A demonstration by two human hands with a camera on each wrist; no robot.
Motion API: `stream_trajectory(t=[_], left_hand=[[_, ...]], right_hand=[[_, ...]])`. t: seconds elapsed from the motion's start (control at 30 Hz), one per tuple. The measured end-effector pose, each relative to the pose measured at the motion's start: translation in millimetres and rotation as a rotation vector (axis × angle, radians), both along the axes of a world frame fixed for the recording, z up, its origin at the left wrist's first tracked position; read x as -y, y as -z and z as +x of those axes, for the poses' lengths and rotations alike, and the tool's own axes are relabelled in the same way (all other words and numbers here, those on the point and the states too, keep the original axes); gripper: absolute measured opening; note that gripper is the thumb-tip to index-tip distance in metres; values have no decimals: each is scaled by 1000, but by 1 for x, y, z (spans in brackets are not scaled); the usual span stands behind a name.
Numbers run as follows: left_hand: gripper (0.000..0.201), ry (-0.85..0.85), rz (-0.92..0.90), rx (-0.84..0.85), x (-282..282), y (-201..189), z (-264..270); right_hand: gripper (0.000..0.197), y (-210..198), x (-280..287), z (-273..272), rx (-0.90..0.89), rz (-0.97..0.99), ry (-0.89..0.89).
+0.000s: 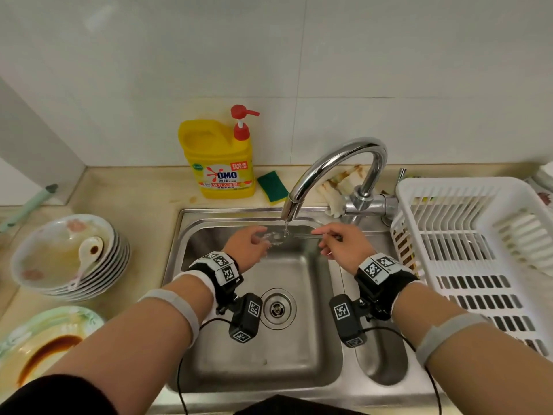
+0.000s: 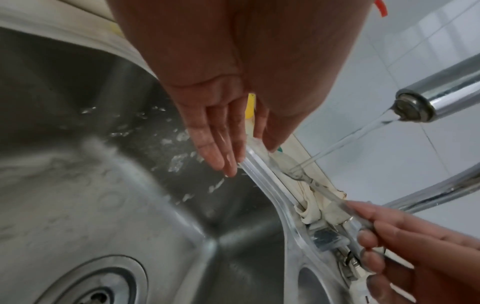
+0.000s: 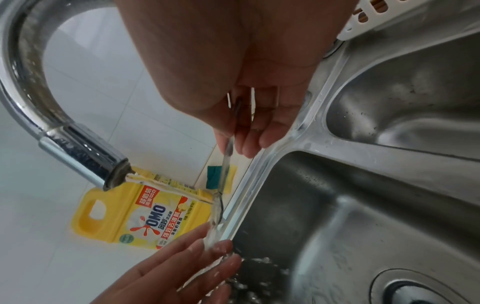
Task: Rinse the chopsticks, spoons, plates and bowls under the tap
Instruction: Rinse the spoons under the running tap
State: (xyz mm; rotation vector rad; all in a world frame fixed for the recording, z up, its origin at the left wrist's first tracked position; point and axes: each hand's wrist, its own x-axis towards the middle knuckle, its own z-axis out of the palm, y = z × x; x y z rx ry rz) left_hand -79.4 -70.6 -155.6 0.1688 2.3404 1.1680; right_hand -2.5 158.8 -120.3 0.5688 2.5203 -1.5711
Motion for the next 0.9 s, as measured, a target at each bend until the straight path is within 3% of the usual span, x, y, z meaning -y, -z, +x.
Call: stream_trajectory(t=[0.3, 0.63, 0.9], left_hand=[[23, -224, 383, 208, -9, 12, 1], [13, -304, 451, 237, -17, 17, 3], [20, -314, 509, 311, -28, 7, 3]], right_hand=[[32, 7, 10, -1, 14, -160, 88], [19, 10, 16, -6, 5, -564, 349], [17, 15, 17, -7, -4, -651, 432]])
